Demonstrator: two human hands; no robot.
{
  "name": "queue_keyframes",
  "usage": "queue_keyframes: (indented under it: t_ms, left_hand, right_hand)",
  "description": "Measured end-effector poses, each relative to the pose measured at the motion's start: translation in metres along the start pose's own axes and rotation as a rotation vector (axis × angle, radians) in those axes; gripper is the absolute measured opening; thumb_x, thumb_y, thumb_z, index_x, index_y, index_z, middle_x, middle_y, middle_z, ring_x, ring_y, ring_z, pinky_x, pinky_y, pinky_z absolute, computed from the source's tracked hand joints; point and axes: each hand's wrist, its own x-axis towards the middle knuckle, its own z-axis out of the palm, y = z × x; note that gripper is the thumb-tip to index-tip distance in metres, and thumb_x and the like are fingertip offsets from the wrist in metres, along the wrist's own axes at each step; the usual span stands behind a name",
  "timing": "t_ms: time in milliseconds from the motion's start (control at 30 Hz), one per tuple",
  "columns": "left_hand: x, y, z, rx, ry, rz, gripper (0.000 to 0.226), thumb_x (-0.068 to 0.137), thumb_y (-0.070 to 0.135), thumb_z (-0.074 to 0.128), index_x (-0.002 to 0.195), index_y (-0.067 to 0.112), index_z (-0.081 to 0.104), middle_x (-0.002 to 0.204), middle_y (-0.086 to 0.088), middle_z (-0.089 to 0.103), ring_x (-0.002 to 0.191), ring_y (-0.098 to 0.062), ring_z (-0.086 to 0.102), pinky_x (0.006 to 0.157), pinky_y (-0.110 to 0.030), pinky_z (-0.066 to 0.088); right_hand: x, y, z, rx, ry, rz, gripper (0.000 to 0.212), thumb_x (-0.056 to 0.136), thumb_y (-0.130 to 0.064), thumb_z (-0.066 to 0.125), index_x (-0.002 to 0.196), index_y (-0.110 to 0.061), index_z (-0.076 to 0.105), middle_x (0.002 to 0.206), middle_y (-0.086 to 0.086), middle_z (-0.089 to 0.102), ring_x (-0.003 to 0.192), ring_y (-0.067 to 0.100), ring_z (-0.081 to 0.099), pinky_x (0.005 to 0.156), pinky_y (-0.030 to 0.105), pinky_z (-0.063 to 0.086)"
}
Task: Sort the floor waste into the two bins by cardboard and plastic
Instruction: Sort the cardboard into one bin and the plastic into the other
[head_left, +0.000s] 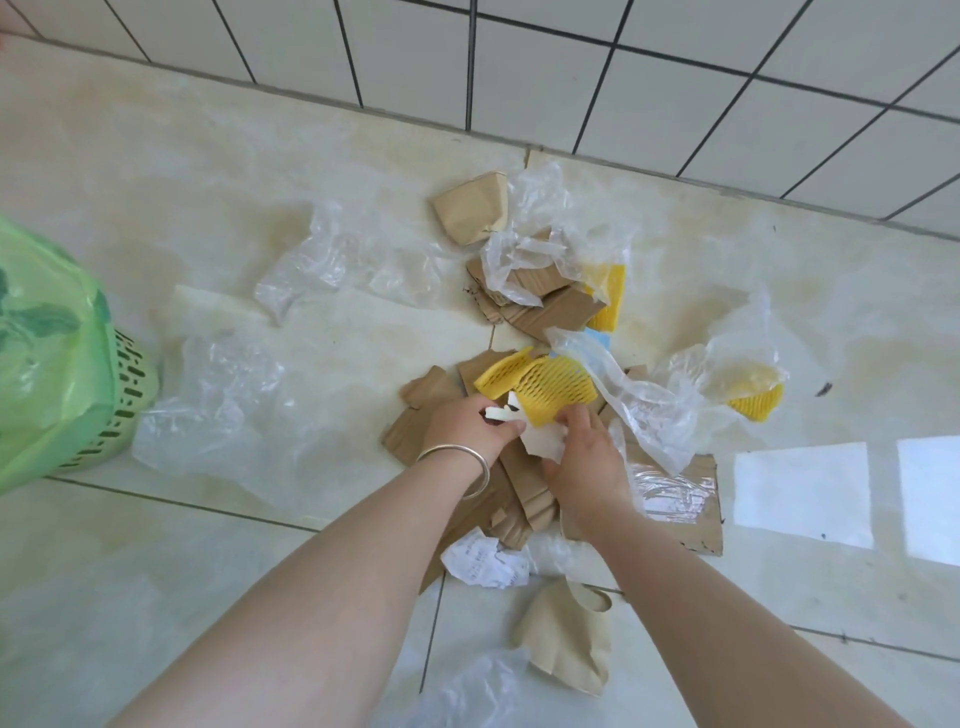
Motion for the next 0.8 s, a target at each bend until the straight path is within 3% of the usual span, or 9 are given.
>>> queue_keyframes:
  t_ms: [133, 267, 367, 467, 533, 633, 700, 800]
  left_hand:
    - [0.000, 0.006, 0.013, -0.150, -0.047, -0.030, 0.016, 0.079, 0.033, 0.071, 0.087, 0.019, 0.068, 0.084, 0.004, 0.063, 0.081, -0.013, 0.059, 0.076, -0.020, 0.042]
    - [-0.004, 0.013, 0.023, -0.332, -0.052, -0.111, 0.009, 0.080, 0.021, 0.066, 0.088, 0.021, 0.067, 0.100, -0.008, 0.071, 0.097, -0.025, 0.066, 0.091, -0.036, 0.054]
    - [-0.005, 0.013, 0.022, -0.337, -0.045, -0.140, 0.031, 0.078, 0.015, 0.058, 0.107, 0.021, 0.068, 0.107, -0.008, 0.071, 0.100, -0.028, 0.066, 0.090, -0.040, 0.054]
    - [-0.009, 0.009, 0.015, -0.283, -0.045, -0.124, 0.036, 0.082, 0.014, 0.055, 0.116, 0.020, 0.064, 0.112, -0.008, 0.069, 0.103, -0.029, 0.064, 0.092, -0.040, 0.053]
    - [-0.011, 0.004, 0.010, -0.195, -0.039, -0.092, 0.037, 0.085, 0.014, 0.053, 0.122, 0.019, 0.060, 0.113, -0.007, 0.067, 0.103, -0.029, 0.063, 0.093, -0.035, 0.051]
    - [-0.013, -0.004, 0.000, -0.047, -0.022, -0.026, 0.034, 0.088, 0.016, 0.051, 0.122, 0.018, 0.058, 0.100, -0.007, 0.063, 0.097, -0.026, 0.060, 0.082, -0.024, 0.043]
    - [-0.014, -0.009, -0.009, 0.053, 0.004, 0.000, 0.033, 0.089, 0.017, 0.051, 0.121, 0.018, 0.057, 0.103, -0.008, 0.065, 0.099, -0.027, 0.060, 0.078, -0.024, 0.040]
    - [-0.015, -0.020, -0.026, 0.175, 0.035, -0.004, 0.033, 0.089, 0.018, 0.047, 0.121, 0.019, 0.056, 0.116, -0.013, 0.064, 0.108, -0.031, 0.057, 0.088, -0.031, 0.044]
  right_hand:
    - [-0.002, 0.004, -0.003, 0.085, 0.068, -0.021, 0.017, 0.083, -0.012, 0.062, 0.098, -0.008, 0.057, 0.107, 0.003, 0.060, 0.082, 0.014, 0.044, 0.070, 0.022, 0.030]
    - [-0.009, 0.004, -0.003, 0.152, 0.123, -0.079, 0.006, 0.081, -0.010, 0.064, 0.084, -0.005, 0.064, 0.097, 0.006, 0.063, 0.081, 0.022, 0.057, 0.066, 0.028, 0.040]
    - [-0.017, 0.005, -0.001, 0.150, 0.111, -0.112, 0.013, 0.083, -0.016, 0.065, 0.094, -0.009, 0.062, 0.102, 0.001, 0.060, 0.089, 0.019, 0.059, 0.071, 0.028, 0.043]
    - [-0.022, 0.006, -0.001, 0.136, 0.121, -0.112, 0.020, 0.089, -0.021, 0.057, 0.107, -0.014, 0.061, 0.110, -0.001, 0.061, 0.095, 0.016, 0.059, 0.075, 0.026, 0.042]
    - [-0.022, 0.005, -0.002, 0.104, 0.130, -0.089, 0.028, 0.093, -0.020, 0.048, 0.119, -0.016, 0.058, 0.114, 0.000, 0.062, 0.101, 0.020, 0.059, 0.079, 0.028, 0.042]
    - [-0.016, 0.005, -0.007, -0.021, 0.120, -0.009, 0.041, 0.094, -0.016, 0.041, 0.135, -0.016, 0.046, 0.118, 0.010, 0.062, 0.110, 0.030, 0.056, 0.075, 0.031, 0.040]
    - [-0.012, 0.007, -0.010, -0.077, 0.111, 0.044, 0.042, 0.095, -0.020, 0.040, 0.136, -0.015, 0.043, 0.119, 0.011, 0.061, 0.112, 0.031, 0.055, 0.078, 0.032, 0.043]
    - [-0.011, 0.007, -0.010, -0.100, 0.060, 0.065, 0.037, 0.095, -0.021, 0.040, 0.129, -0.016, 0.053, 0.125, 0.008, 0.057, 0.114, 0.028, 0.054, 0.083, 0.033, 0.045]
